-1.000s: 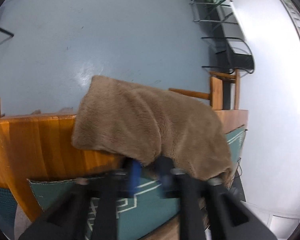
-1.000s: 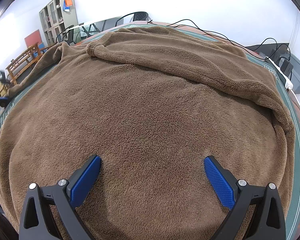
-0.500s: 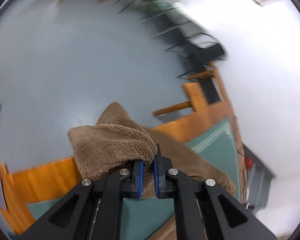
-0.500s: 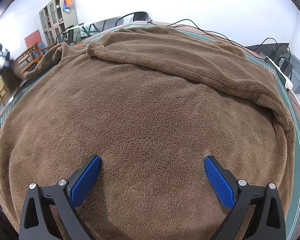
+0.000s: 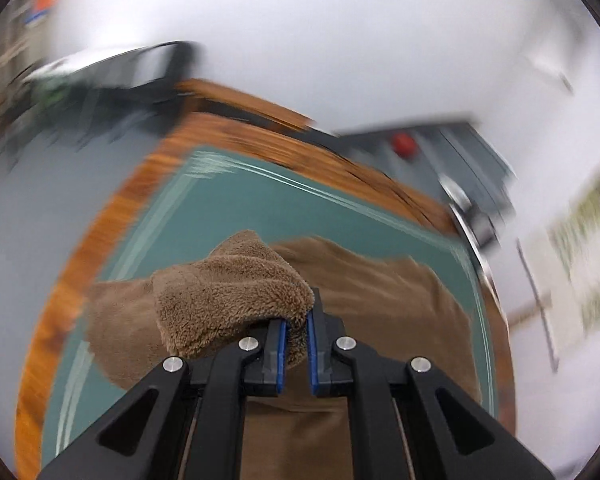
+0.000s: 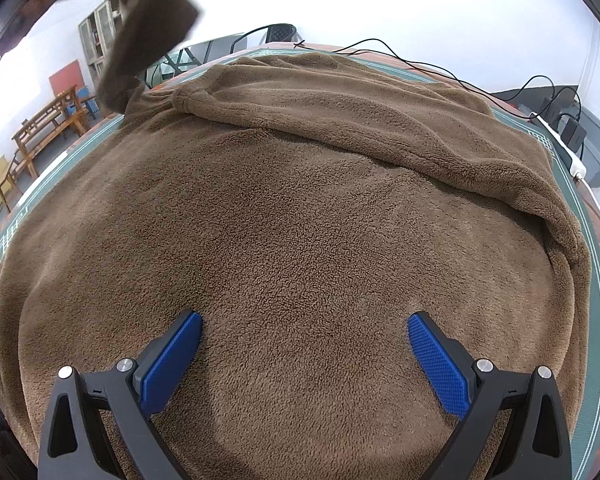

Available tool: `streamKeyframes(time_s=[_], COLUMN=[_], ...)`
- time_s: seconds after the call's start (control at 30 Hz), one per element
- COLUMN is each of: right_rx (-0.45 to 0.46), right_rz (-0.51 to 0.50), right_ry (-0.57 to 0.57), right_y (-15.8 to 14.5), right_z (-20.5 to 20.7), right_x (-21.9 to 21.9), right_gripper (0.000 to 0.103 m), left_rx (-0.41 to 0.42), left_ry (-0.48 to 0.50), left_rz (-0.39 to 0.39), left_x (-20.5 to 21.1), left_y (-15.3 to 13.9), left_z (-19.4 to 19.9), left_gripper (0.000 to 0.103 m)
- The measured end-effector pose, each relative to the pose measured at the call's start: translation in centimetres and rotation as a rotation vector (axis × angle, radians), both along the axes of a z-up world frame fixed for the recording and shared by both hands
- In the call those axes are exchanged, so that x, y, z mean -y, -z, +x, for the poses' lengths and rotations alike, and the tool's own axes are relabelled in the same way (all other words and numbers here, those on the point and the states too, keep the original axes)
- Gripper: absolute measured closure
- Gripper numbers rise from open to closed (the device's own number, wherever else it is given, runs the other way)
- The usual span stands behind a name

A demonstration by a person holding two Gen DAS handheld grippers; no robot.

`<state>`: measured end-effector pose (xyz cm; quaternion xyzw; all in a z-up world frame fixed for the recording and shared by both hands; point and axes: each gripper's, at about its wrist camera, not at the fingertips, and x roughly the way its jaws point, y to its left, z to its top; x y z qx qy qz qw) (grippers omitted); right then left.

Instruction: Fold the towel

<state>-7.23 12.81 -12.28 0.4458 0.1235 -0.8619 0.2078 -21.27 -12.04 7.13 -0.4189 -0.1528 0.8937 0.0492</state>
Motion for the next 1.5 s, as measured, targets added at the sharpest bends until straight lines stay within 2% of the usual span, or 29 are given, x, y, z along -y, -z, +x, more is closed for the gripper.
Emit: streamKeyframes(time_s=[0.1,0.17,0.27,0.3,0.43,0.53,0.63,0.7,0.77,0.83,0.97,1.0,1.07,1.17,1.2,1.27,1.37,1.5], right_rx=[0.0,0.0,0.001,0.001,0.001,0.003,0.027,0.064,0.117,0.13,0.036,-0.003,-0.081,-0.148,-0.148,-0.091,-0.024,-0.076], right_rz=[-0.001,-0.001,-0.002,-0.003,-0.004,-0.005,-0.006,-0.021,-0.085,-0.154,-0.173,-0.151,-0.084,0.009,0.027,0.057,0.092,-0.014], right_ry=[0.0,0.0,0.0,0.0,0.0,0.0,0.005,0.021,0.061,0.111,0.205,0.196,0.131,-0.013,-0.042,-0.062,0.014,0.318], right_y=[0.0,0.0,0.0,0.0,0.0,-0.1,-0.3,-0.6,-1.4,-2.7,-5.9,-6.6,-7.7,-8.0,-7.7,-6.1,-4.5,-6.6], right_z=[0.0,0.0,0.0,-0.1,-0.1,-0.3,-0.7,-1.2,-2.1,-3.0,-4.8,-5.0,-5.3,-6.3,-7.0,-9.3,-12.4,-13.8], right_x=[0.0,0.0,0.0,-0.1,-0.1,-0.1,-0.1,-0.2,-0.7,-1.4,-1.8,-1.3,0.7,5.1,6.4,8.3,7.8,1.6], right_gripper=[0.0,0.0,0.0,0.0,0.0,0.0,0.0,0.0,0.0,0.0,0.0,0.0,0.0,0.0,0.0,0.0,0.0,0.0], left_rx=[0.034,0.082,0.214,0.234,0.258,0.246,0.21,0.206,0.202,0.198,0.189,0.187,0.183,0.185,0.19,0.209,0.235,0.258], left_ry=[0.233,0.378,0.584,0.615,0.658,0.605,0.51,0.467,0.424,0.381,0.294,0.273,0.229,0.168,0.149,0.117,0.082,0.048], left_rz=[-0.047,-0.063,-0.145,-0.184,-0.238,-0.083,0.066,0.089,0.112,0.136,0.182,0.193,0.216,0.246,0.239,0.204,0.163,0.134], left_x=[-7.6,-11.8,-17.6,-18.7,-20.3,-17.5,-12.6,-10.6,-8.6,-6.6,-2.6,-1.6,0.4,2.8,3.2,3.6,4.3,5.2], left_y=[1.4,2.8,6.6,7.8,9.8,8.9,7.1,7.2,7.3,7.4,7.7,7.7,7.8,8.5,8.9,10.0,11.2,12.5], left_z=[-1.6,-1.3,-1.0,-0.8,0.9,0.8,1.1,1.4,1.6,1.9,2.5,2.7,2.9,3.1,3.0,2.4,2.2,2.2], left_gripper=[0.094,0.093,0.072,0.065,0.058,0.049,0.042,0.031,0.025,0.024,0.024,0.024,0.024,0.024,0.024,0.024,0.024,0.024])
